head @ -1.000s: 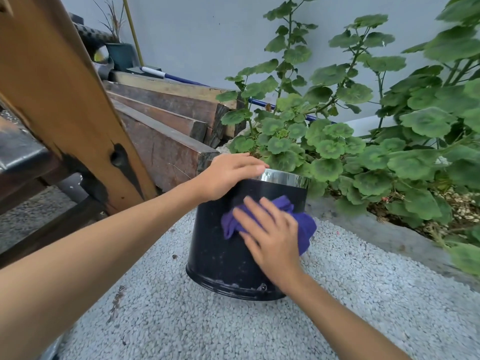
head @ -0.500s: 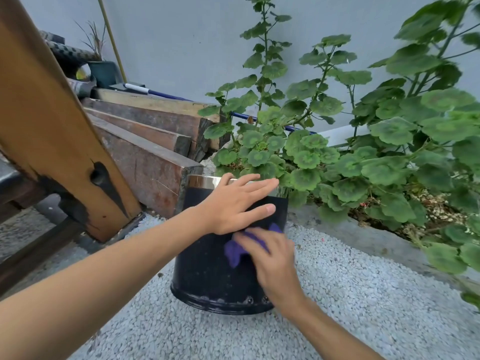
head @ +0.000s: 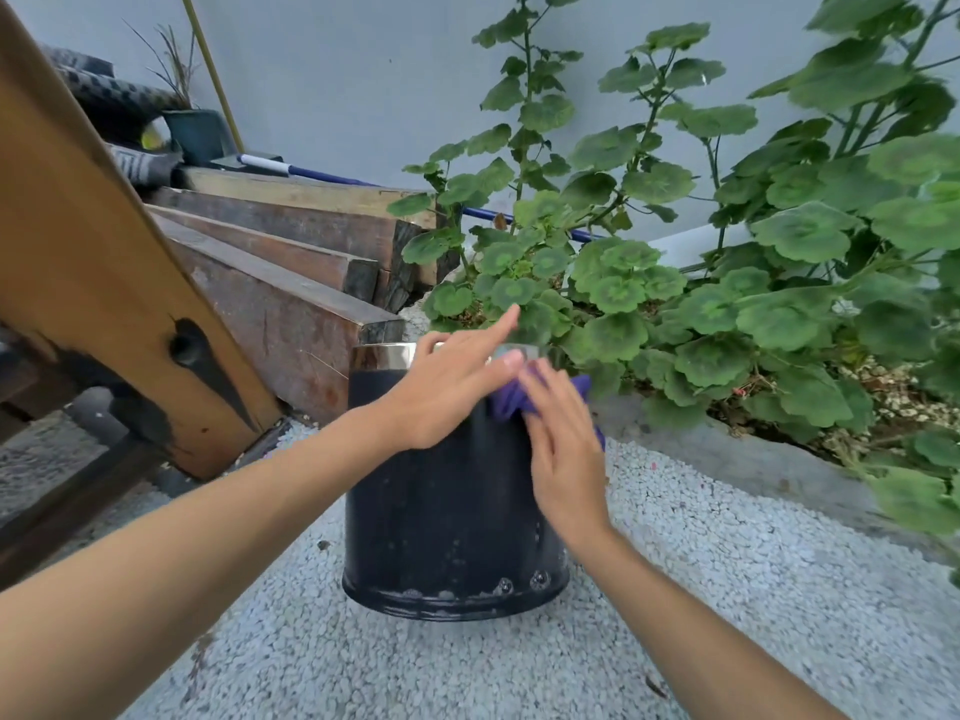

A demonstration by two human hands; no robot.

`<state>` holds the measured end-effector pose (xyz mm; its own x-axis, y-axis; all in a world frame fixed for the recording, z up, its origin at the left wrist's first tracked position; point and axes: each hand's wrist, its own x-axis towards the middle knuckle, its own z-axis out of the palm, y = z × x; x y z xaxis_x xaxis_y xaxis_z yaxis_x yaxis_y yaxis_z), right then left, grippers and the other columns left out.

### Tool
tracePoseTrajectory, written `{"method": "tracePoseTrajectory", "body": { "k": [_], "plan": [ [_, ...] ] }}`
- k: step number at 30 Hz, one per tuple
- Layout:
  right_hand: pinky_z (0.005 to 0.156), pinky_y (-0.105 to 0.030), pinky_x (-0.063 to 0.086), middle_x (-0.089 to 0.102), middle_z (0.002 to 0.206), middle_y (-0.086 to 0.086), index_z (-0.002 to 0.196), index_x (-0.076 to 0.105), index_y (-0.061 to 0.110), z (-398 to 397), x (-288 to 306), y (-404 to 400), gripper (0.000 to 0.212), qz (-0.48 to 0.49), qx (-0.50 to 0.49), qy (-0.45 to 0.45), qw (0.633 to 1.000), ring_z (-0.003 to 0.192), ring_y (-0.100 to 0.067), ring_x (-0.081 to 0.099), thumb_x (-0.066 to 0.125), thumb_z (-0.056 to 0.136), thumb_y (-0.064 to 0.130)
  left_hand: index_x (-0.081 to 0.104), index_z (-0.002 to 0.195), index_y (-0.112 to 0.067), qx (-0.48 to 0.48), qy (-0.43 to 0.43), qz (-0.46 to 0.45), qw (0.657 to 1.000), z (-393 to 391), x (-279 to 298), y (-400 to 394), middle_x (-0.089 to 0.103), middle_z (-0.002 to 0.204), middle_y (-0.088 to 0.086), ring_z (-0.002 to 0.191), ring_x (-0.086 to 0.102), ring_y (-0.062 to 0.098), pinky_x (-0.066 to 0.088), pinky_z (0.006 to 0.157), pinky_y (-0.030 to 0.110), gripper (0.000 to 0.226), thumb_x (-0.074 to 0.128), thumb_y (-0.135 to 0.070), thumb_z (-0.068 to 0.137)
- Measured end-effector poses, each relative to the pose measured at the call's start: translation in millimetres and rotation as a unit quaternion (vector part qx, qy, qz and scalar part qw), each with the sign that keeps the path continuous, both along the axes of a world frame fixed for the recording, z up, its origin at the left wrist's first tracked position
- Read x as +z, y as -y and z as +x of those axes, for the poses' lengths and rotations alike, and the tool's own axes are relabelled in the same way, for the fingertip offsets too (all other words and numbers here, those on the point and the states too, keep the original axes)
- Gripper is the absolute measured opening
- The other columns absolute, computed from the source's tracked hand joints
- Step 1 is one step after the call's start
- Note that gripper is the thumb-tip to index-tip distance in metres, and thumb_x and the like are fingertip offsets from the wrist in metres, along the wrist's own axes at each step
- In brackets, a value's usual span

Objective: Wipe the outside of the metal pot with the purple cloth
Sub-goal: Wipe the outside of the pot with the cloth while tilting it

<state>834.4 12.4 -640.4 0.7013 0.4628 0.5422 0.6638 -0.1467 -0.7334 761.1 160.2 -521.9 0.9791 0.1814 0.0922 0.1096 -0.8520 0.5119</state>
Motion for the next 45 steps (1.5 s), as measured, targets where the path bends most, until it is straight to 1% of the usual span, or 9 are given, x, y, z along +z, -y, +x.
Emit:
{"method": "tracePoseTrajectory", "body": {
  "k": [4, 8, 12, 16, 25, 30, 34, 37, 45],
  "plan": [
    [0.121, -0.056, 0.025, 0.043, 0.16, 0.011, 0.146, 0.052, 0.04, -42, -35, 15, 0.043, -0.083, 0.044, 0.104, 0.99, 0.151, -0.02, 0.034, 0.049, 0.105, 0.025, 0.053, 0.138, -0.038, 0.056, -0.012, -0.012, 0.998, 9, 8, -12, 0.049, 0.144, -0.015, 0.139, 0.035, 0.007, 0.014, 0.11, 0.038, 0.087, 0.004, -0.078, 0.077],
    [0.119, -0.05, 0.025, 0.05, 0.155, 0.011, 0.14, 0.056, 0.041, -58, -51, 28, 0.044, -0.09, 0.077, 0.186, 0.975, 0.146, -0.02, 0.041, 0.05, 0.101, 0.023, 0.056, 0.139, -0.019, 0.085, -0.024, 0.135, 0.987, 17, 6, -2, 0.06, 0.128, 0.006, 0.125, 0.053, 0.025, 0.036, 0.103, 0.043, 0.075, 0.03, -0.066, 0.088],
    [0.116, -0.048, 0.027, 0.053, 0.152, 0.013, 0.136, 0.058, 0.042, -59, -53, 37, 0.048, -0.093, 0.11, 0.211, 0.967, 0.144, -0.019, 0.044, 0.056, 0.095, 0.018, 0.059, 0.1, -0.01, 0.105, 0.041, 0.214, 0.97, 34, 1, 22, 0.054, 0.095, 0.004, 0.092, 0.061, 0.032, 0.044, 0.07, 0.038, 0.04, 0.047, -0.047, 0.096],
    [0.114, -0.046, 0.024, 0.055, 0.149, 0.017, 0.131, 0.06, 0.044, -56, -49, 42, 0.049, -0.119, 0.156, 0.206, 0.959, 0.145, -0.015, 0.042, 0.057, 0.092, 0.014, 0.065, 0.12, -0.015, 0.096, 0.028, 0.255, 0.962, 49, -7, 33, 0.064, 0.112, 0.007, 0.108, 0.06, 0.031, 0.042, 0.087, 0.044, 0.041, 0.048, -0.047, 0.099],
    [0.115, -0.043, 0.025, 0.045, 0.154, 0.022, 0.136, 0.049, 0.049, -51, -35, 53, 0.054, -0.221, 0.25, 0.282, 0.9, 0.151, -0.012, 0.031, 0.064, 0.095, 0.017, 0.074, 0.112, -0.024, 0.225, 0.057, 0.06, 0.971, 20, -2, 14, 0.07, 0.124, -0.001, 0.123, 0.056, 0.025, 0.021, 0.087, 0.034, 0.025, 0.064, -0.035, 0.092],
    [0.109, -0.036, 0.032, 0.053, 0.15, 0.019, 0.134, 0.057, 0.043, -56, -30, 69, 0.049, -0.19, 0.233, 0.252, 0.92, 0.145, -0.011, 0.04, 0.061, 0.096, 0.013, 0.078, 0.099, -0.026, 0.272, 0.069, -0.039, 0.959, -18, 20, 2, 0.073, 0.114, -0.007, 0.116, 0.056, 0.023, 0.02, 0.096, 0.038, 0.015, 0.07, -0.033, 0.088],
    [0.11, -0.04, 0.043, 0.064, 0.138, 0.01, 0.127, 0.072, 0.028, -46, -3, 75, 0.032, -0.069, 0.136, 0.096, 0.984, 0.132, -0.012, 0.056, 0.05, 0.106, 0.02, 0.078, 0.084, -0.027, 0.302, 0.061, -0.117, 0.944, -47, 34, -2, 0.07, 0.084, -0.007, 0.102, 0.062, 0.028, 0.035, 0.111, 0.05, 0.006, 0.076, -0.031, 0.081],
    [0.108, -0.022, 0.038, 0.06, 0.137, 0.017, 0.13, 0.064, 0.036, -29, 31, 70, 0.04, -0.005, 0.028, -0.007, 1.0, 0.128, -0.001, 0.051, 0.049, 0.104, 0.009, 0.075, 0.074, -0.024, 0.29, 0.051, -0.178, 0.939, -65, 40, 0, 0.07, 0.077, 0.002, 0.092, 0.063, 0.027, 0.039, 0.108, 0.059, 0.004, 0.078, -0.028, 0.074],
    [0.102, -0.005, 0.033, 0.059, 0.13, 0.026, 0.138, 0.061, 0.028, -3, 80, 69, 0.041, 0.076, -0.05, -0.009, 0.996, 0.124, -0.01, 0.054, 0.048, 0.106, 0.007, 0.063, 0.074, 0.005, 0.17, 0.1, -0.309, 0.93, -85, 55, -4, 0.066, 0.062, 0.0, 0.067, 0.067, 0.01, 0.061, 0.08, 0.033, 0.01, 0.072, 0.001, 0.077]
  ]
}}
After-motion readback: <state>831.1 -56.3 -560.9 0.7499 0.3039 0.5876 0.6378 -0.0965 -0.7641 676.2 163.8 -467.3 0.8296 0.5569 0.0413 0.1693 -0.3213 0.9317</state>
